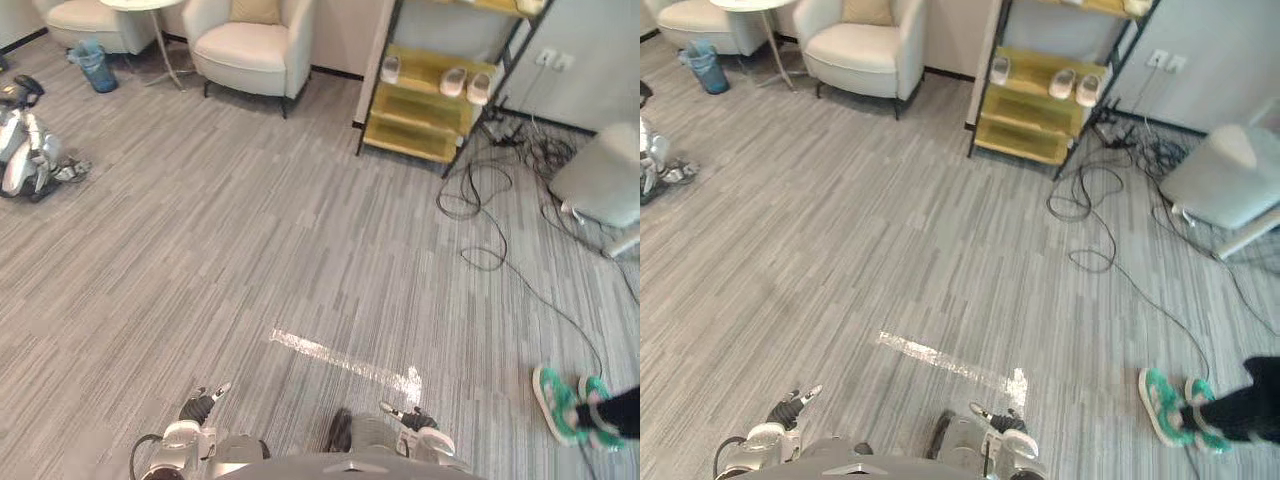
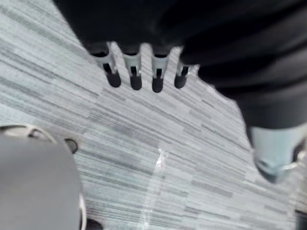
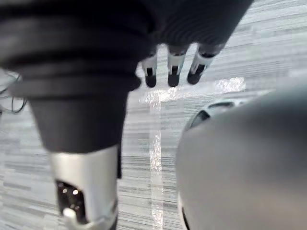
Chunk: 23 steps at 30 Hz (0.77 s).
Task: Pick up cushions and gather them together orderly.
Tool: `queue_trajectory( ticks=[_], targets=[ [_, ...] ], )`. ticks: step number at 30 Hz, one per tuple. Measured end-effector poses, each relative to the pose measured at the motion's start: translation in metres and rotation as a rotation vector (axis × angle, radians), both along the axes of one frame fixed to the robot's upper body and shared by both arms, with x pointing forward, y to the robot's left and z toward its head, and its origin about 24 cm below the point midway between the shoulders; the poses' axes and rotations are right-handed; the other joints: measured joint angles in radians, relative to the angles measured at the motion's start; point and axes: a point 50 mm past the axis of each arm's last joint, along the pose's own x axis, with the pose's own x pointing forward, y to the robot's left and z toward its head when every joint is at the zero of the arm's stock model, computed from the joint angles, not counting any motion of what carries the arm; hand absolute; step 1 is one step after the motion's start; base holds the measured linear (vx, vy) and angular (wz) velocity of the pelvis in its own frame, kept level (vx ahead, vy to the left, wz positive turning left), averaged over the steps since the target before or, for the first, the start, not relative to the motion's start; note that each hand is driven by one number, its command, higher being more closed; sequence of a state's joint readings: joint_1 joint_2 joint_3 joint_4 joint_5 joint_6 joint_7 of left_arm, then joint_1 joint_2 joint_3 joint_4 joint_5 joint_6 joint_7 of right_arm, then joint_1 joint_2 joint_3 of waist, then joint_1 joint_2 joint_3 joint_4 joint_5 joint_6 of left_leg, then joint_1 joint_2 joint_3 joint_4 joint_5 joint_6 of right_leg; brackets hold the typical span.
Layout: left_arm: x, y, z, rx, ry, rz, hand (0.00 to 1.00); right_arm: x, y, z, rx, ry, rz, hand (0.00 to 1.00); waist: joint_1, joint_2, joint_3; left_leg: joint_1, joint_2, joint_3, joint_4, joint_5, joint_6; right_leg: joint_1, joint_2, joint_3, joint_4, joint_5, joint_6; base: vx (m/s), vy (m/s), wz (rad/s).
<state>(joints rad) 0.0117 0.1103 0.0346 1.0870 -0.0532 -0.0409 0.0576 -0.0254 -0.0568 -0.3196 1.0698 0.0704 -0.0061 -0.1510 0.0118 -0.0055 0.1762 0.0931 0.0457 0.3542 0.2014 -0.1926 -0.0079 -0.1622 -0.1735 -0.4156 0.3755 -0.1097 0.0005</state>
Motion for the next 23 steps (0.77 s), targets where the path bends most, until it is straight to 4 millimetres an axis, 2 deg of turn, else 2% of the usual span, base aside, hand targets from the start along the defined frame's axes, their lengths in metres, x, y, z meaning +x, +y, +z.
queue_trajectory(
  ticks=[3, 5, 7, 8, 10, 12, 14, 15, 16, 17, 18, 19, 23],
  targets=[
    [-0.001, -0.012, -0.002, -0.031, 0.003, -0.003, 0.0, -0.006, -0.014, 0.0, -0.033, 0.024, -0.008, 0.0, -0.005, 0.043, 0.001, 0.016, 0.027, -0.036, -0.018, 0.005, -0.008, 0.053, 0.062, -0.001, -0.108, 0.035, -0.011, 0.1, -0.1, -0.16],
    [-0.001, -0.014, -0.002, -0.031, 0.004, -0.022, 0.0, -0.016, -0.016, -0.002, -0.042, 0.052, -0.009, 0.0, -0.003, 0.039, -0.001, 0.013, 0.054, -0.058, 0.013, 0.0, -0.018, 0.11, 0.106, 0.0, -0.208, 0.062, -0.006, 0.02, -0.093, -0.04],
    [0.002, -0.013, -0.001, -0.031, -0.007, -0.023, 0.0, -0.018, -0.015, -0.003, -0.04, 0.058, -0.009, 0.0, 0.004, 0.038, -0.001, -0.015, 0.08, -0.056, 0.093, -0.018, -0.045, 0.131, 0.129, 0.008, -0.258, 0.072, -0.004, -0.01, -0.067, -0.2],
    [0.006, -0.013, 0.001, -0.03, -0.022, -0.023, 0.0, -0.02, -0.015, -0.003, -0.038, 0.065, -0.01, 0.0, 0.014, 0.033, 0.0, -0.056, 0.103, -0.053, 0.187, -0.027, -0.06, 0.133, 0.141, 0.03, -0.278, 0.083, -0.006, -0.03, -0.045, -0.45],
    [0.011, -0.014, 0.002, -0.031, -0.035, -0.023, 0.0, -0.022, -0.015, -0.004, -0.037, 0.075, -0.012, 0.0, 0.027, 0.031, 0.008, -0.123, 0.131, -0.058, 0.347, -0.04, -0.06, 0.156, 0.156, 0.074, -0.31, 0.096, -0.013, 0.0, -0.01, -0.5],
    [0.01, -0.015, 0.002, -0.035, -0.034, -0.022, 0.0, -0.024, -0.019, -0.004, -0.048, 0.084, -0.01, 0.0, 0.029, 0.034, 0.014, -0.131, 0.111, -0.122, 0.352, -0.098, -0.055, 0.177, 0.162, 0.128, -0.32, 0.099, -0.015, 0.04, 0.104, -0.57],
    [0.01, -0.015, 0.002, -0.035, -0.034, -0.021, 0.0, -0.029, -0.021, -0.005, -0.053, 0.094, -0.011, 0.0, 0.035, 0.043, 0.014, -0.136, 0.079, -0.214, 0.233, -0.111, -0.054, 0.18, 0.162, 0.181, -0.322, 0.106, -0.003, 0.03, 0.18, -0.72],
    [0.01, -0.016, 0.002, -0.036, -0.034, -0.021, 0.0, -0.03, -0.023, -0.005, -0.057, 0.097, -0.012, 0.0, 0.039, 0.05, 0.011, -0.136, 0.074, -0.254, 0.172, -0.107, -0.06, 0.176, 0.165, 0.191, -0.322, 0.112, 0.007, 0.03, 0.202, -0.69],
    [0.01, -0.017, 0.001, -0.042, -0.034, -0.017, 0.0, -0.032, -0.025, -0.004, -0.065, 0.1, -0.013, 0.0, 0.042, 0.06, 0.009, -0.124, 0.07, -0.265, 0.141, -0.054, -0.063, 0.176, 0.169, 0.212, -0.326, 0.118, 0.017, 0.09, 0.19, -0.53],
    [0.008, -0.017, 0.001, -0.04, -0.026, -0.017, 0.0, -0.036, -0.025, -0.005, -0.066, 0.111, -0.013, 0.0, 0.037, 0.06, -0.002, -0.105, 0.046, -0.252, 0.102, -0.051, -0.066, 0.198, 0.159, 0.222, -0.361, 0.148, 0.034, 0.12, 0.178, -0.33],
    [0.008, -0.016, 0.001, -0.039, -0.027, -0.016, 0.0, -0.043, -0.023, -0.007, -0.06, 0.127, -0.017, 0.0, 0.038, 0.05, -0.002, -0.095, 0.036, -0.243, 0.088, -0.043, -0.067, 0.206, 0.152, 0.225, -0.379, 0.164, 0.035, 0.17, 0.159, -0.18],
    [0.008, -0.013, 0.001, -0.037, -0.03, 0.004, 0.0, -0.052, -0.021, -0.009, -0.052, 0.154, -0.026, 0.0, 0.043, 0.038, -0.005, -0.08, 0.024, -0.226, 0.095, -0.025, -0.046, 0.216, 0.145, 0.239, -0.399, 0.179, 0.035, 0.14, 0.135, -0.16],
    [0.004, -0.013, 0.0, -0.041, -0.017, 0.021, 0.0, -0.06, -0.021, -0.01, -0.055, 0.171, -0.031, 0.0, 0.035, 0.038, -0.013, -0.047, -0.015, -0.242, 0.07, -0.019, -0.036, 0.238, 0.122, 0.266, -0.423, 0.182, 0.041, 0.11, 0.11, -0.17]
  ],
)
